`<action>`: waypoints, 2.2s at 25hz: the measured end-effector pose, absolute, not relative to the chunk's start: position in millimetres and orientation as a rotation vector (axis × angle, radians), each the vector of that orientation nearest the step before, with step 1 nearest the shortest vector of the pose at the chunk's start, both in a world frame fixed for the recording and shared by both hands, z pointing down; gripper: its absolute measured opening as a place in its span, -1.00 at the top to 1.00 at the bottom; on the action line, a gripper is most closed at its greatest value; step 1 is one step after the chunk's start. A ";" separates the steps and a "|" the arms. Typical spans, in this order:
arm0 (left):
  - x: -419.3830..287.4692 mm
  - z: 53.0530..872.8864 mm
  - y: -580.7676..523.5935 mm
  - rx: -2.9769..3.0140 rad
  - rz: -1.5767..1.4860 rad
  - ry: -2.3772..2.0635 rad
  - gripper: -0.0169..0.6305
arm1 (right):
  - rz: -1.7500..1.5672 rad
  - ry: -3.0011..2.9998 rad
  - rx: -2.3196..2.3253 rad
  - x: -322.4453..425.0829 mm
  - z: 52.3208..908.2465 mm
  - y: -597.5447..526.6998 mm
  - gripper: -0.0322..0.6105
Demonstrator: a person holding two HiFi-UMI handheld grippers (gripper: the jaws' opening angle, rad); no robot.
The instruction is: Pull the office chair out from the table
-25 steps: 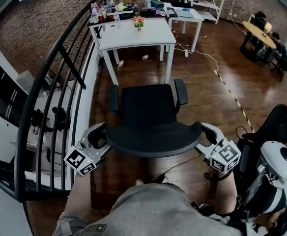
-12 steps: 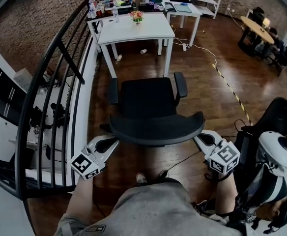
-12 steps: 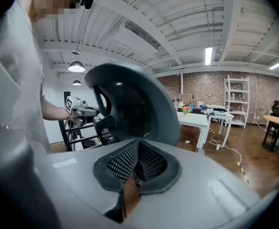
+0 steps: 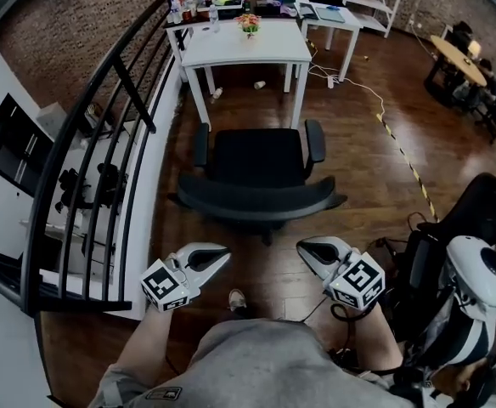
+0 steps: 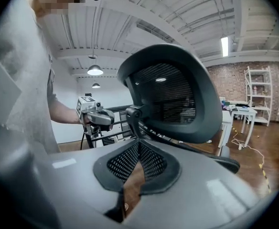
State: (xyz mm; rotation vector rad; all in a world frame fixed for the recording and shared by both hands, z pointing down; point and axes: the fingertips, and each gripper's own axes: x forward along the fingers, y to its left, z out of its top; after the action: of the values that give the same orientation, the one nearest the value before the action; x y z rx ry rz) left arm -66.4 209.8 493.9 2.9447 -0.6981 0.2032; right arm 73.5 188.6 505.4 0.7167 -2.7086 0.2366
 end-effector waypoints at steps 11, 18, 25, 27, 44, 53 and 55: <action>18.4 511.5 285.3 2.908 0.196 -0.651 0.93 | 0.268 -2.722 0.475 84.1 542.6 268.1 0.88; 22.4 528.4 308.8 2.905 0.208 -0.570 0.93 | 0.315 -2.722 0.462 75.6 556.5 299.5 0.88; 17.8 543.2 334.5 2.886 0.217 -0.463 0.93 | 0.371 -2.702 0.468 59.9 567.4 322.7 0.88; 19.5 543.9 339.3 2.888 0.215 -0.452 0.93 | 0.372 -2.704 0.466 57.7 568.4 326.3 0.88; 26.0 537.1 312.9 2.880 0.222 -0.466 0.93 | 0.310 -2.681 0.429 56.7 564.1 300.2 0.88; 25.3 527.2 319.7 2.885 0.224 -0.489 0.93 | 0.291 -2.681 0.411 56.5 557.8 305.8 0.88; 27.5 524.8 319.4 2.882 0.227 -0.491 0.93 | 0.294 -2.680 0.410 58.8 555.5 305.9 0.88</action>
State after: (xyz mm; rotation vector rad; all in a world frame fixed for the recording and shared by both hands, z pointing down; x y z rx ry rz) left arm 27.5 319.4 524.8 2.8818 -0.4905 0.2267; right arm 58.8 305.9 555.5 0.4100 -2.6801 0.2943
